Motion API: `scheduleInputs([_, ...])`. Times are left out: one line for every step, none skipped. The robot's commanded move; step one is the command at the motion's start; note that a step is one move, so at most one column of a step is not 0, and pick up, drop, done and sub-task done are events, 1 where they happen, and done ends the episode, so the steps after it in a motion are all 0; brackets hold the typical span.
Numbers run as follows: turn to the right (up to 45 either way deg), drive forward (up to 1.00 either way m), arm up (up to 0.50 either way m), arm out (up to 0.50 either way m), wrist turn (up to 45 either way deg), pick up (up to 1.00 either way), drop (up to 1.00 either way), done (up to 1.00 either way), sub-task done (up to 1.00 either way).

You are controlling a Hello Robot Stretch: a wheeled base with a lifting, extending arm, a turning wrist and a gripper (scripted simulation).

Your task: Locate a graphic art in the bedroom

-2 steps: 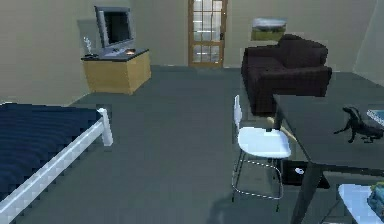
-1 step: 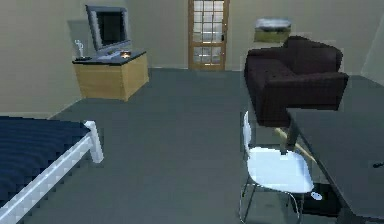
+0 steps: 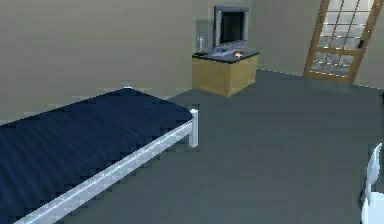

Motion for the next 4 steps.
scheduleInputs([0.0, 0.95, 0.00, 0.00, 0.0, 0.00, 0.00, 0.00, 0.00])
scheduleInputs([36.0, 0.00, 0.00, 0.00, 0.0, 0.00, 0.00, 0.00, 0.00])
scheduleInputs([0.0, 0.75, 0.00, 0.00, 0.0, 0.00, 0.00, 0.00, 0.00])
scheduleInputs([9.0, 0.00, 0.00, 0.00, 0.0, 0.00, 0.00, 0.00, 0.00])
